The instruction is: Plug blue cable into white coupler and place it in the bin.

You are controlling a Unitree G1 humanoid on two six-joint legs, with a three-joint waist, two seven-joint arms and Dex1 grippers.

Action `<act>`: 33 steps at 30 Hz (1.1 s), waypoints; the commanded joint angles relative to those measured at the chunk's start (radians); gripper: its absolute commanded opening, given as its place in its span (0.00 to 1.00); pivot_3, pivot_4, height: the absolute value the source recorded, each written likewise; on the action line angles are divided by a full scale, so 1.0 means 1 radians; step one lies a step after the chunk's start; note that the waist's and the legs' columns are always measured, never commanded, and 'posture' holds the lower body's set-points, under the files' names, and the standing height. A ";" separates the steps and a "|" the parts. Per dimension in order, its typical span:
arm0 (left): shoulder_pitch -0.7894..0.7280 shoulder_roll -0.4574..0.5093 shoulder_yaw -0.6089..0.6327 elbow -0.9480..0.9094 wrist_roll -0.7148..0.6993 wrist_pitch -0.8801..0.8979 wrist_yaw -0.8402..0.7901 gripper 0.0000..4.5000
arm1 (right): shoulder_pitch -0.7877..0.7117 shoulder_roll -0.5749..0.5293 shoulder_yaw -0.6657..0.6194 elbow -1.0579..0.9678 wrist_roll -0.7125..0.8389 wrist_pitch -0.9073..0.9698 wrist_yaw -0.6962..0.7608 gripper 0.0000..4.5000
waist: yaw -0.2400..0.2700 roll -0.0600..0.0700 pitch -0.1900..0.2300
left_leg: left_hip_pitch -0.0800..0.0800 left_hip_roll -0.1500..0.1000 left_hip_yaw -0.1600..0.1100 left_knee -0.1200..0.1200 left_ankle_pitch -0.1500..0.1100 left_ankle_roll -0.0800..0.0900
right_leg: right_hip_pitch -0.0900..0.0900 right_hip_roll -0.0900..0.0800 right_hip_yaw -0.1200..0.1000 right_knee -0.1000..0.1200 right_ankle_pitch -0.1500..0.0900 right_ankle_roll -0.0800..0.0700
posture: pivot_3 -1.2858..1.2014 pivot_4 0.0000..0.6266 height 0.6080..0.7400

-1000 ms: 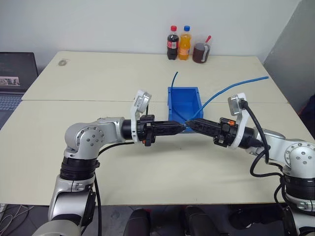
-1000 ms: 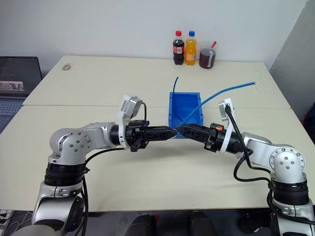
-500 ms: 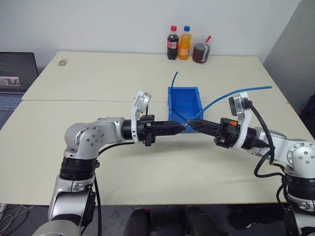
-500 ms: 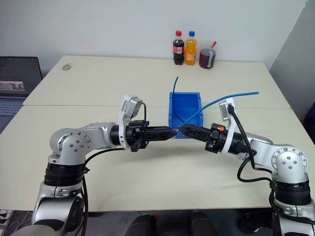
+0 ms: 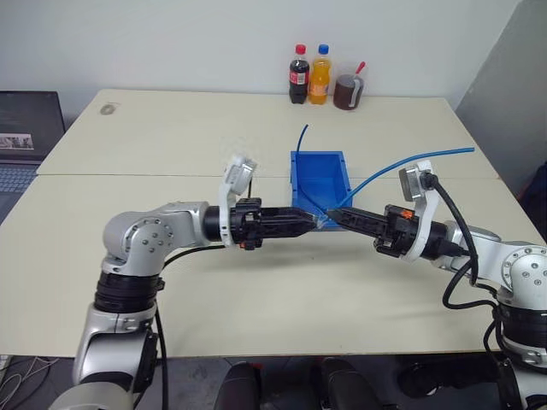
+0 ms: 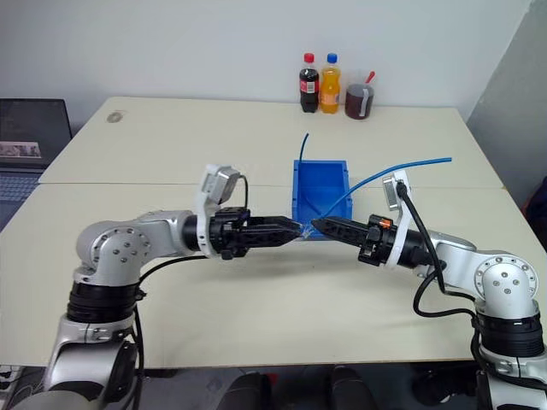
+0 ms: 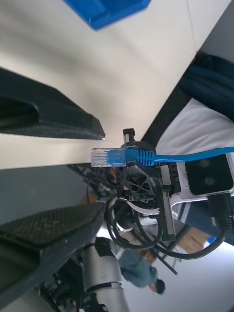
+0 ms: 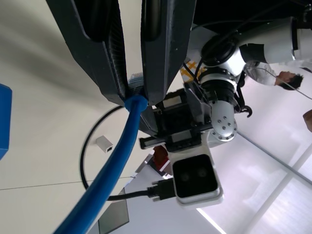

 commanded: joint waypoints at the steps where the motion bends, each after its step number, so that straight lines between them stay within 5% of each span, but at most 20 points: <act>1: 0.035 0.136 -0.033 -0.021 0.179 -0.200 -0.084 0.65 | 0.013 -0.001 -0.016 -0.020 -0.073 -0.045 0.033 0.03 | 0.000 0.000 0.000 | 0.000 0.000 0.000 0.000 0.000 0.000 | 0.000 0.000 0.000 0.000 0.000 0.000 | 0.52 0.24 1.00; 5: 0.162 0.173 0.004 -0.064 0.351 -0.354 0.074 0.82 | 0.018 0.029 -0.008 -0.020 -0.170 -0.097 0.044 0.03 | 0.001 0.000 0.000 | 0.000 0.000 0.001 -0.001 0.000 0.000 | 0.000 -0.001 0.000 -0.001 0.000 0.000 | 0.52 0.24 1.00; 9: 0.323 0.078 0.102 -0.167 0.484 -0.413 0.382 1.00 | 0.005 0.056 0.000 -0.034 -0.235 -0.128 0.059 0.03 | 0.002 0.001 0.000 | -0.001 0.001 0.000 0.000 0.000 0.000 | -0.001 -0.002 0.004 -0.001 0.000 0.000 | 0.52 0.24 1.00; 18: 0.572 -0.224 0.210 -0.274 0.785 -0.475 0.977 1.00 | -0.047 0.091 0.022 0.016 -0.338 -0.140 0.122 0.03 | 0.004 0.000 -0.001 | -0.001 0.001 -0.001 0.001 0.000 0.000 | 0.000 -0.004 0.004 -0.001 0.002 0.003 | 0.52 0.24 1.00; 23: 0.563 -0.285 0.200 -0.199 0.895 -0.498 1.122 1.00 | -0.081 0.091 0.027 0.054 -0.382 -0.134 0.158 0.03 | 0.004 0.000 -0.001 | -0.001 0.000 0.000 0.001 0.000 0.000 | 0.000 -0.003 0.003 -0.001 0.004 0.002 | 0.52 0.24 1.00; 33: 0.364 -0.447 0.239 0.097 0.880 -0.574 1.246 1.00 | -0.107 0.085 -0.006 0.092 -0.415 -0.114 0.159 0.03 | 0.007 -0.001 -0.002 | -0.002 -0.001 0.001 0.001 0.000 0.000 | 0.000 -0.003 0.002 -0.001 0.004 0.002 | 0.52 0.24 1.00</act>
